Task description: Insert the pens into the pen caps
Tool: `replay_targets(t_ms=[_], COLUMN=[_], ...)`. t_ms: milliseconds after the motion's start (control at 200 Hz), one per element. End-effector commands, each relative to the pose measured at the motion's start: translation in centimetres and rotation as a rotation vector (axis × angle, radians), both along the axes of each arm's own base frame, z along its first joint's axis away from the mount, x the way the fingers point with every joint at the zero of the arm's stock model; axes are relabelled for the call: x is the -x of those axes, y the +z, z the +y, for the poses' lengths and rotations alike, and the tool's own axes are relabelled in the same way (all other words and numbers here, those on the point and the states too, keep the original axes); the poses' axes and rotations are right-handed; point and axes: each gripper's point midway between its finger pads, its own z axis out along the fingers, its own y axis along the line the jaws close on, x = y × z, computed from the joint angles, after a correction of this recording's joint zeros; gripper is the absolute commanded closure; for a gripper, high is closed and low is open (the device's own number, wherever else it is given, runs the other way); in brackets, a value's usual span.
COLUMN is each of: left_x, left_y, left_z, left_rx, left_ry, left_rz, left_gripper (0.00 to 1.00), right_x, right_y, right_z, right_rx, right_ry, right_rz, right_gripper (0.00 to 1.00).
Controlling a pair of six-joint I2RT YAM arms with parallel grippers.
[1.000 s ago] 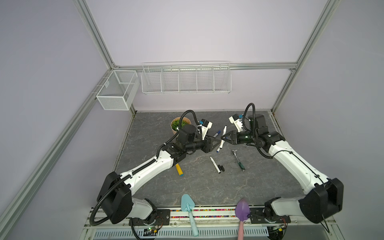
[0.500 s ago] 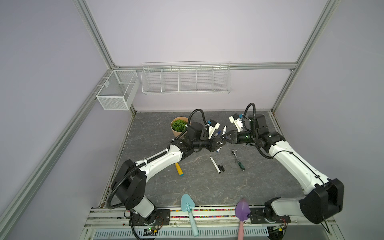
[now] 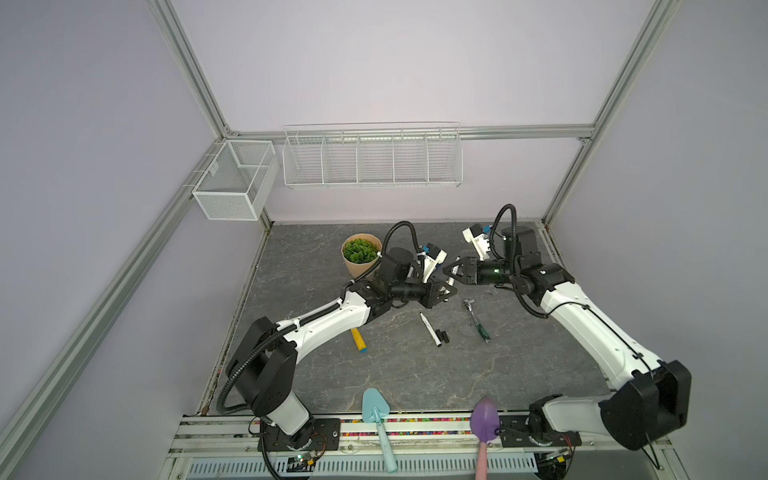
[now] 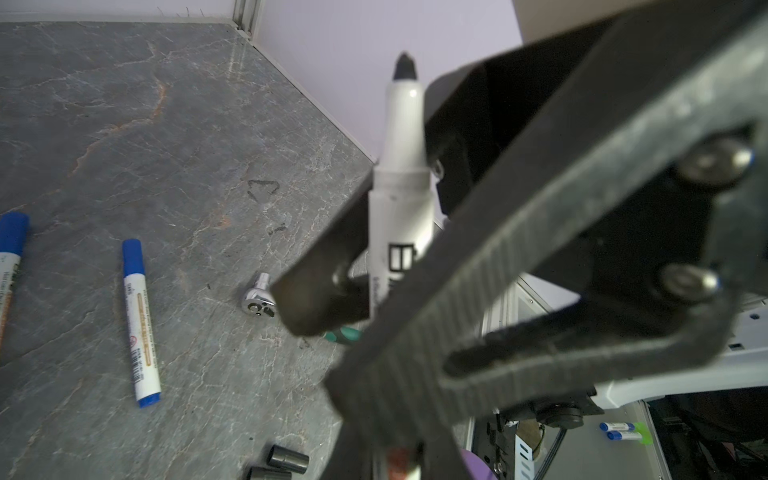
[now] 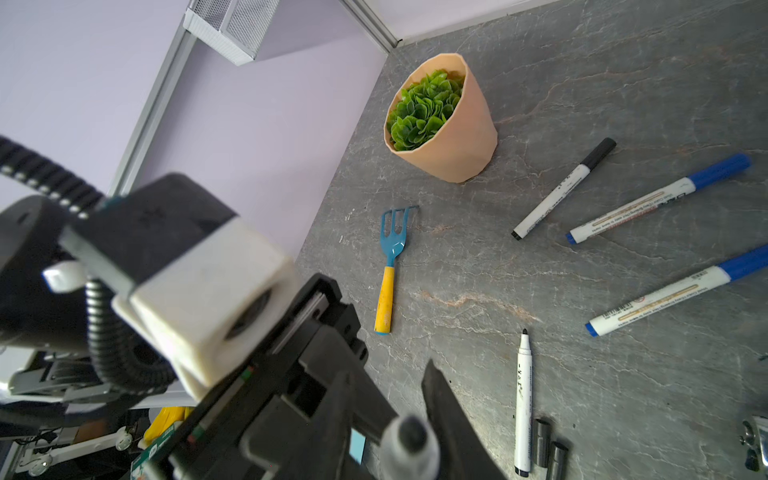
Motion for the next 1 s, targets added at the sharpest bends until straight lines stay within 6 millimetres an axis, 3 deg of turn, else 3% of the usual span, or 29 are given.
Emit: replay_targets(t_ms=[0, 305, 375, 460, 775, 995], left_x=[0.2, -0.1, -0.4, -0.9, -1.6, -1.4], left_y=[-0.9, -0.4, 0.1, 0.7, 1.5, 1.7], left_z=[-0.1, -0.1, -0.3, -0.4, -1.4, -1.7], left_rx=[-0.014, -0.013, 0.000, 0.006, 0.015, 0.020], left_ry=[-0.003, 0.008, 0.015, 0.029, 0.011, -0.015], left_rz=[0.001, -0.019, -0.024, -0.041, -0.058, -0.048], left_gripper=[1.00, 1.00, 0.71, 0.55, 0.61, 0.72], right_x=[-0.5, -0.4, -0.3, -0.1, 0.1, 0.1], right_y=[1.8, 1.2, 1.2, 1.2, 1.0, 0.9], right_z=[-0.2, -0.1, -0.1, -0.2, -0.3, -0.6], right_rx=[-0.020, -0.025, -0.027, -0.028, -0.025, -0.024], right_ry=[-0.012, -0.007, -0.006, -0.005, -0.005, -0.013], right_rz=[-0.046, -0.028, -0.029, -0.029, -0.026, -0.027], right_gripper=[0.68, 0.91, 0.92, 0.93, 0.93, 0.93])
